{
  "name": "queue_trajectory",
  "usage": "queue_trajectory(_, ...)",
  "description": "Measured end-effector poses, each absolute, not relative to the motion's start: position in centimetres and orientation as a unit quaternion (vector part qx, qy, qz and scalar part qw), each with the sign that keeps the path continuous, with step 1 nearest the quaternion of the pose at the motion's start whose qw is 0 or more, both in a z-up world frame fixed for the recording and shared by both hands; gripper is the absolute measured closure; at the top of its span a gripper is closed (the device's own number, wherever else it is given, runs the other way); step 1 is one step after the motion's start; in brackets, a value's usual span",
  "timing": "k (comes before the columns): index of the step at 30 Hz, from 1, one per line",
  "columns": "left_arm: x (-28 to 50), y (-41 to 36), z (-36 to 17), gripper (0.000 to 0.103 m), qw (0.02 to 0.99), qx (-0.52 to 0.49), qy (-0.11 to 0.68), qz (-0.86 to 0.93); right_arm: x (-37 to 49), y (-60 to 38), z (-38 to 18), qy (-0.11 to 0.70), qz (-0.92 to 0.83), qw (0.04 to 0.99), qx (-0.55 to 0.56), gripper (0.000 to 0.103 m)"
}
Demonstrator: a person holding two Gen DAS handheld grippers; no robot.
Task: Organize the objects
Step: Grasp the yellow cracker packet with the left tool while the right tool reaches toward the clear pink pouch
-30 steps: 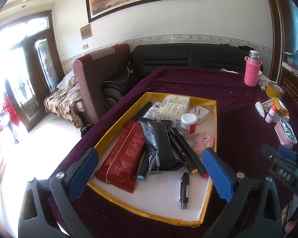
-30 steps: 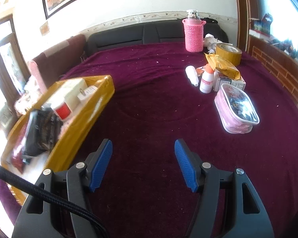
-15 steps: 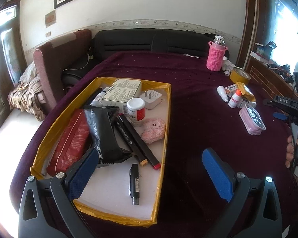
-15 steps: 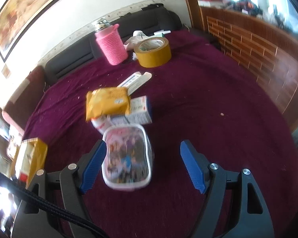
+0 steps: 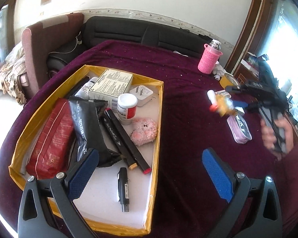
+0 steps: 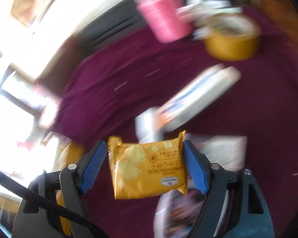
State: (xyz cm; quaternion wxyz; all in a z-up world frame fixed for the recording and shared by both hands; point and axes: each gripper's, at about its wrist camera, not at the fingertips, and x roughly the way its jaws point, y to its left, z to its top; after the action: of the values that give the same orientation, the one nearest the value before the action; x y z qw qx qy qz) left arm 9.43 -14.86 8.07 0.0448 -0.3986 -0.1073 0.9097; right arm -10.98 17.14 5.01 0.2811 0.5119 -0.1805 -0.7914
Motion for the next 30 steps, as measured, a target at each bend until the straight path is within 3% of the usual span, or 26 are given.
queue_trajectory(1, 9.3, -14.9, 8.0, 0.001, 0.050, -0.399, -0.111, 0.909, -9.2, 16.0, 5.0, -0.180, -0.764, 0.338, 0.519, 0.025)
queue_trajectory(3, 9.0, -14.4, 7.7, 0.001, 0.066, -0.402, -0.115, 0.906, -6.6, 15.5, 5.8, -0.163, -0.766, 0.365, 0.504, 0.025)
queue_trajectory(8, 8.0, -10.7, 6.8, 0.001, 0.107, -0.420, -0.085, 0.897, -3.7, 19.0, 6.5, -0.194, -0.838, 0.274, 0.431, 0.025)
queue_trajectory(15, 4.1, -1.7, 8.7, 0.001, 0.169, -0.332, 0.093, 0.923, -4.1, 24.1, 3.8, -0.276, -0.844, 0.219, 0.405, 0.025)
queue_trajectory(20, -1.8, 3.4, 5.2, 0.002, 0.208, -0.371, 0.179, 0.887, -5.2, 27.4, 2.6, -0.329, -0.831, 0.194, 0.405, 0.025)
queue_trajectory(23, -3.7, 5.4, 2.9, 0.001, 0.192, -0.377, 0.244, 0.872, -5.3, 28.0, 3.2, -0.329, -0.836, 0.185, 0.399, 0.025)
queue_trajectory(26, -5.4, 6.4, 1.4, 0.003, 0.187, -0.407, 0.262, 0.855, -5.3, 27.9, 3.5, -0.325, -0.839, 0.186, 0.395, 0.025)
queue_trajectory(27, -5.7, 6.4, 1.5, 0.009, 0.185, -0.414, 0.244, 0.857, -5.2, 27.9, 3.6, -0.323, -0.840, 0.186, 0.394, 0.025)
queue_trajectory(28, -6.2, 6.1, 1.7, 0.030, 0.192, -0.445, 0.212, 0.849, -5.1, 27.7, 3.7, -0.319, -0.842, 0.186, 0.393, 0.025)
queue_trajectory(29, -6.3, 5.6, 2.0, 0.058, 0.199, -0.464, 0.178, 0.845, -5.1, 27.6, 3.8, -0.314, -0.844, 0.186, 0.392, 0.025)
queue_trajectory(30, -6.2, 5.3, 2.0, 0.063, 0.198, -0.471, 0.167, 0.843, -5.0, 27.4, 3.9, -0.307, -0.848, 0.183, 0.390, 0.025)
